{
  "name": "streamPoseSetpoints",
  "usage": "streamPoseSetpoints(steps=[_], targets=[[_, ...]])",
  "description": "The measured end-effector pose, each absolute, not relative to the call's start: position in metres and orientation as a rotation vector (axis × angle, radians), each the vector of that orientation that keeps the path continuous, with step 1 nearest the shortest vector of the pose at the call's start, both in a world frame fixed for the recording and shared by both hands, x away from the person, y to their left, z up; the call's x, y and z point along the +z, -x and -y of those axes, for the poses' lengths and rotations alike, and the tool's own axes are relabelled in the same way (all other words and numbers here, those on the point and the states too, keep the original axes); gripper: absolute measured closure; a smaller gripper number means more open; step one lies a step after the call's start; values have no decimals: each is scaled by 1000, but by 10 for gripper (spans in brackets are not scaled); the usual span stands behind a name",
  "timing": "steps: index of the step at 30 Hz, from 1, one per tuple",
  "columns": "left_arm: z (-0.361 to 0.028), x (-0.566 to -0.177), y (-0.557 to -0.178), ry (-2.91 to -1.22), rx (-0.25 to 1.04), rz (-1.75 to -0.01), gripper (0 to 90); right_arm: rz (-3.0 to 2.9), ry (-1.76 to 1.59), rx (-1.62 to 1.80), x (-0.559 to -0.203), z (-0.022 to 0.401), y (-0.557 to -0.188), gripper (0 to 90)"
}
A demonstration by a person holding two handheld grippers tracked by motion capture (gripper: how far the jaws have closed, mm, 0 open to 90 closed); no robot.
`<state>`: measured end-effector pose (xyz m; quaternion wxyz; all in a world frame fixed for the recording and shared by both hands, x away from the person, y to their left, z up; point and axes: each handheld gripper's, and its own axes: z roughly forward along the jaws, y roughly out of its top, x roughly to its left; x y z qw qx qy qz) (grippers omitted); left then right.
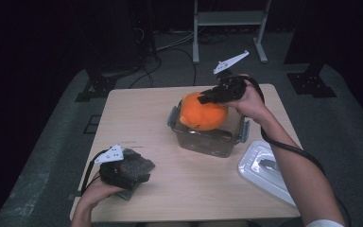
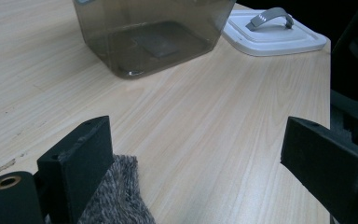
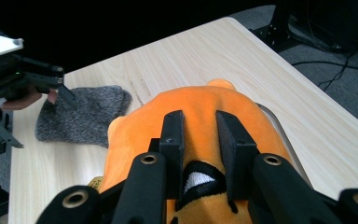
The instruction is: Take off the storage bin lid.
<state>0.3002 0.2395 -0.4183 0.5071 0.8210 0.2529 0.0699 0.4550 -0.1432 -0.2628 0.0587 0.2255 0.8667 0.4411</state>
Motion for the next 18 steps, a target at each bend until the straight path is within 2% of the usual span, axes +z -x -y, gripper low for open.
streamPoseSetpoints(steps=[18], targets=[[-239, -419, -300, -1979, 161, -610, 83, -2633, -778, 1288, -292, 146, -473, 726]])
